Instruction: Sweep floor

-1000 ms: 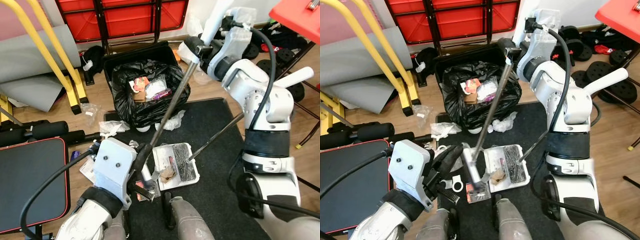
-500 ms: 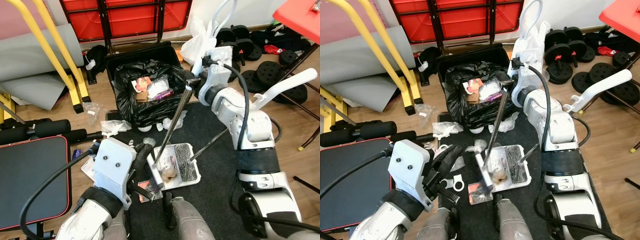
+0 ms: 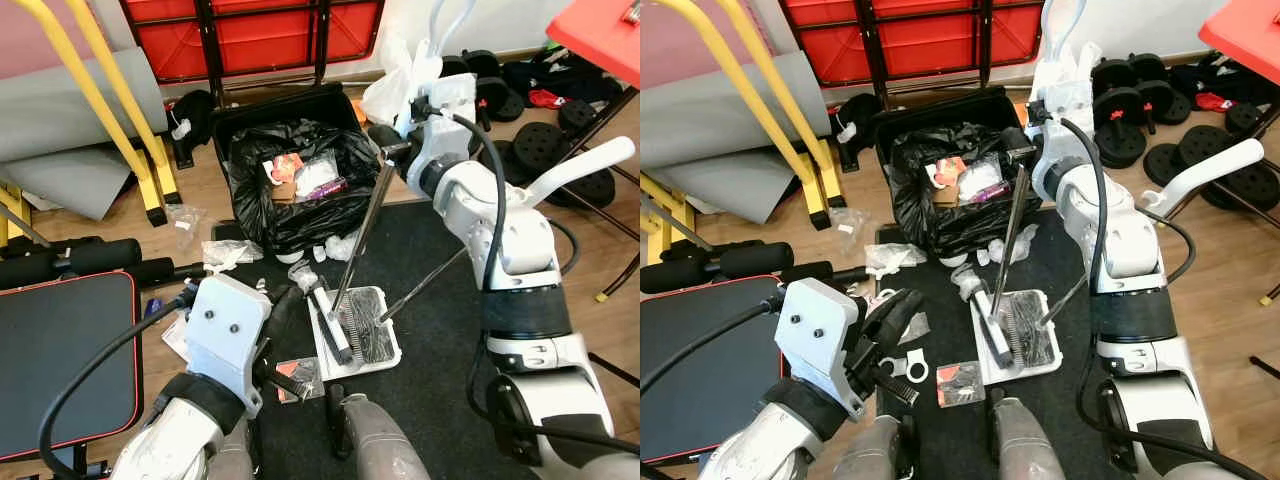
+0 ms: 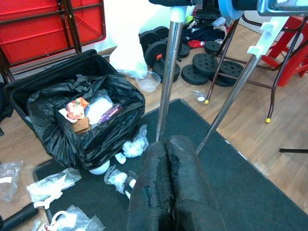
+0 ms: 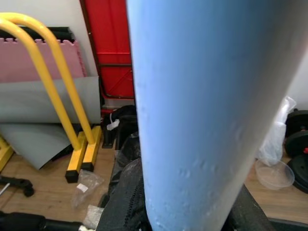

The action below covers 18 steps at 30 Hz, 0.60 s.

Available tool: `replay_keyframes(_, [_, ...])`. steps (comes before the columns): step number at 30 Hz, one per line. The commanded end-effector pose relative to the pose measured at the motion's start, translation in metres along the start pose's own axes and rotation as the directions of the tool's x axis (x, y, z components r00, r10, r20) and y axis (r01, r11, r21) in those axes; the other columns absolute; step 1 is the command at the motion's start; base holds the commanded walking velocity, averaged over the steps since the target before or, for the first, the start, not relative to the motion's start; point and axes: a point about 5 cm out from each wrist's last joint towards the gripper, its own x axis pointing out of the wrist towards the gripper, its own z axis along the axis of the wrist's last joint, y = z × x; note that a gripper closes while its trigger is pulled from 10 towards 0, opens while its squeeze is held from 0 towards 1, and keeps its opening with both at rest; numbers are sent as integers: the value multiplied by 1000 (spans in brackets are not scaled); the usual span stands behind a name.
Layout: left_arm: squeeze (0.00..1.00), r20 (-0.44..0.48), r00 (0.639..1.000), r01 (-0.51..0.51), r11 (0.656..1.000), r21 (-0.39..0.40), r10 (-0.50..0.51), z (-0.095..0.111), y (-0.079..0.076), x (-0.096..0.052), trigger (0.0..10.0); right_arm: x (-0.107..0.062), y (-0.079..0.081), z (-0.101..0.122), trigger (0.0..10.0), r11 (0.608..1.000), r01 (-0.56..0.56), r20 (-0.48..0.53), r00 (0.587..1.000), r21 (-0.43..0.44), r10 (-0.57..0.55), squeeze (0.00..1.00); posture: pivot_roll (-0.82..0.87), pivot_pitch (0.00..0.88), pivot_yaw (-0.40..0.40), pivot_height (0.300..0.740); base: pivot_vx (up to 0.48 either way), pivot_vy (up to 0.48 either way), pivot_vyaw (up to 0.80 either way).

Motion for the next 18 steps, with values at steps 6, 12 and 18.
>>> replay_keyframes(6, [0,-15,999,39,999,-16,-39,-3,-3,-1,10000,-2,-6,11,10000,1000,26,23,999,-3,-26,0,-66,301,-65,740,0,0,0])
replay_keyframes(12, [0,-15,999,40,999,-19,-40,-3,-4,0,10000,-1,5,18,10000,992,-59,58,997,113,52,0,-66,299,-66,740,0,0,0])
replay_keyframes(18, [0,-15,999,41,999,-21,-42,-4,-4,0,10000,-3,20,27,10000,964,-193,130,977,185,170,0,-68,291,-67,740,0,0,0])
